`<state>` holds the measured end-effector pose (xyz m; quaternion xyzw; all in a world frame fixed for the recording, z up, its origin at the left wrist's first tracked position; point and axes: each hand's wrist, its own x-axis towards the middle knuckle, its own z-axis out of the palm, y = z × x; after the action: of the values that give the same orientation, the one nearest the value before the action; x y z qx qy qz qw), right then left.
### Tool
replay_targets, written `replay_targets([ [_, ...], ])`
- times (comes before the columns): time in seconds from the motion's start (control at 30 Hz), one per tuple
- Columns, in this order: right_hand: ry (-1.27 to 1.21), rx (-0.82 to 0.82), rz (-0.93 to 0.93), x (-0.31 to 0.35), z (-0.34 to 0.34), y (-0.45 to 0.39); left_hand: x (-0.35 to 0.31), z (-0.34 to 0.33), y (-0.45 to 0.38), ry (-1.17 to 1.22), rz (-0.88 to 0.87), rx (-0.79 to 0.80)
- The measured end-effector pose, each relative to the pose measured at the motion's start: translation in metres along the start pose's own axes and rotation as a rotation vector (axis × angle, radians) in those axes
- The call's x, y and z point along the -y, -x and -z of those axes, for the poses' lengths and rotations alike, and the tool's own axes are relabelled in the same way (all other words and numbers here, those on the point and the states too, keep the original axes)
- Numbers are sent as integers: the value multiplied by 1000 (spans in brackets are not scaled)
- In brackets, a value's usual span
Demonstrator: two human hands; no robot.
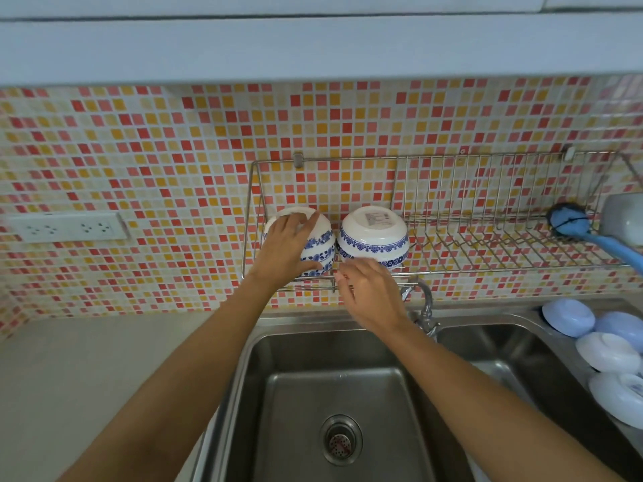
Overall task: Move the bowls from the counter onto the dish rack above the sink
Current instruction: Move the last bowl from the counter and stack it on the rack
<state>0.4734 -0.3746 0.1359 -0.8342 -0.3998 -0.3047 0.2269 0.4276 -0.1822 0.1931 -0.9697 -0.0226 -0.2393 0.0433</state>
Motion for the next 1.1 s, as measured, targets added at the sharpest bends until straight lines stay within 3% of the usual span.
replay_targets([
  [0.2,146,99,-370,-48,15,-9,-3,-14,22,157,179,-113],
  [0.43,245,175,-346,-43,12,-10,-11,-28,46,29,199,-167],
  [0.77,226,398,-350,-46,20,-19,-10,-26,43,122,281,34],
  [0.93,172,261,-286,-38,23,2,-18,-23,56,138,294,-24],
  [1.1,172,207,-272,-33,16,22,-21,-41,89,-22,269,-17],
])
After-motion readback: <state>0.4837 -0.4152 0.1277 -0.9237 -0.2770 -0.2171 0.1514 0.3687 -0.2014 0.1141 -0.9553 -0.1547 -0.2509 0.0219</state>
